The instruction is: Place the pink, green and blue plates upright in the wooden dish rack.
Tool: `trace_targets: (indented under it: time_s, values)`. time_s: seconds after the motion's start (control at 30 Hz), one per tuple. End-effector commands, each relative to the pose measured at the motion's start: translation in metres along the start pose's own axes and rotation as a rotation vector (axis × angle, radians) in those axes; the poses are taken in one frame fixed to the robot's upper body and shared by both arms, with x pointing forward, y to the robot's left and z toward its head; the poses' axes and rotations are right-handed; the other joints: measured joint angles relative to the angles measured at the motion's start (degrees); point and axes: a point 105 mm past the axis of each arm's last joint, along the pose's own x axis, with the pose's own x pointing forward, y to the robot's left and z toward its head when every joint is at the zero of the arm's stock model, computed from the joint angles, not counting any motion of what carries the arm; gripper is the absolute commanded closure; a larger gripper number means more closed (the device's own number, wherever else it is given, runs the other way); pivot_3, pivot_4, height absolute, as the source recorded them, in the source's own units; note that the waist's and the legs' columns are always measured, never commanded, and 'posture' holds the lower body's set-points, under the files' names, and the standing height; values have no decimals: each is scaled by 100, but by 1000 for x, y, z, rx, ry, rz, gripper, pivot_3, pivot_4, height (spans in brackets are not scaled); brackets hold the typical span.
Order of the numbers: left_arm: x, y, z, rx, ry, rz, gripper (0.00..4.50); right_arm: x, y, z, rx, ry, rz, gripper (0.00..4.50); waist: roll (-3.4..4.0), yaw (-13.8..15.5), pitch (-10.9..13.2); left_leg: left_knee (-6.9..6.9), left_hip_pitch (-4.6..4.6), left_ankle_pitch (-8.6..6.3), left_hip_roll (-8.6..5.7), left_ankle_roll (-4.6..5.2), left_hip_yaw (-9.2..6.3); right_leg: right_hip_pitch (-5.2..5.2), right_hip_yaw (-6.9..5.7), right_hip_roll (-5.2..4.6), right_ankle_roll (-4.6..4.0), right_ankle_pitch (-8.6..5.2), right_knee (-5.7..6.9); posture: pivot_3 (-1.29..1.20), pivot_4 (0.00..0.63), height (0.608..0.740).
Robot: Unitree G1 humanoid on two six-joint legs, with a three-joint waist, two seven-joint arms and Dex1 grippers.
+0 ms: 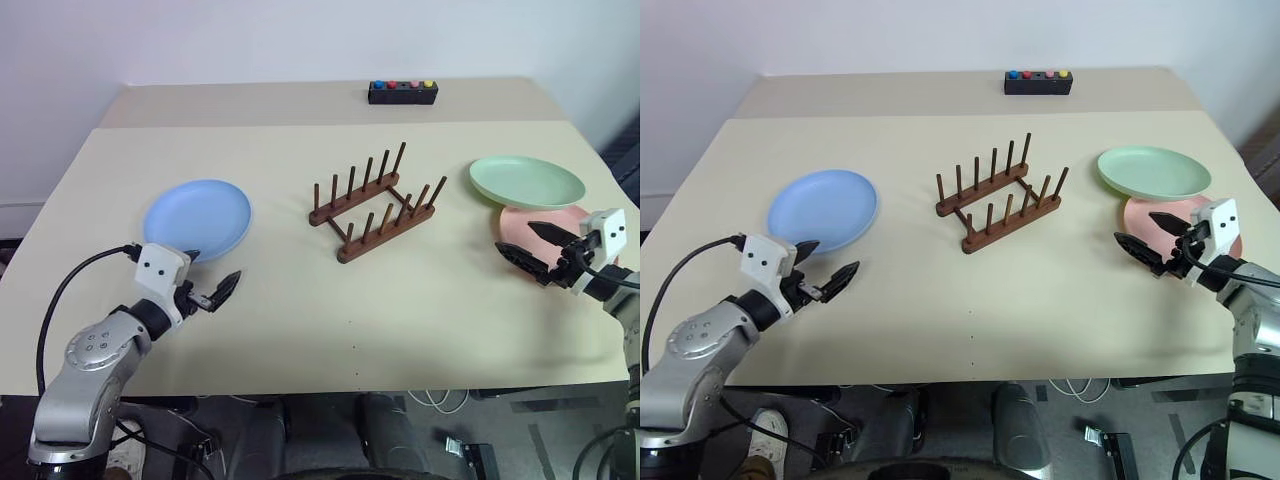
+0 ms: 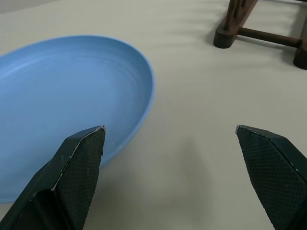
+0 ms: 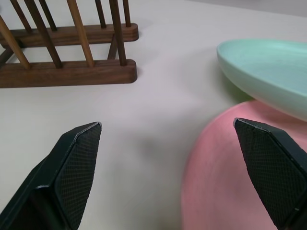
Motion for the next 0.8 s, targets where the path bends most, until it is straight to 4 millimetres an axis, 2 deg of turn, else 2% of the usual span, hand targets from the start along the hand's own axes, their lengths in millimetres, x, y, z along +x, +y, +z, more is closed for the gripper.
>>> trace_targets:
  time_s: [0.03, 0.33, 0.8]
  values:
    - [-2, 7, 12, 38, -45, 30, 31, 4, -3, 11, -26, -58, -7, 0, 0, 0, 0, 0, 0, 0, 0, 0, 0, 0, 0, 0, 0, 0, 0, 0, 150, 730]
    - [-1, 7, 16, 38, -70, 48, 31, 22, -6, 18, -29, -95, -2, 0, 0, 0, 0, 0, 0, 0, 0, 0, 0, 0, 0, 1, 0, 1, 0, 0, 150, 730]
    - [-1, -3, 12, 21, -55, 10, 31, 8, -5, 14, -11, -49, 14, 0, 0, -3, 0, -1, 0, 0, 0, 0, 0, 0, 1, 1, 0, 0, 0, 0, 150, 730]
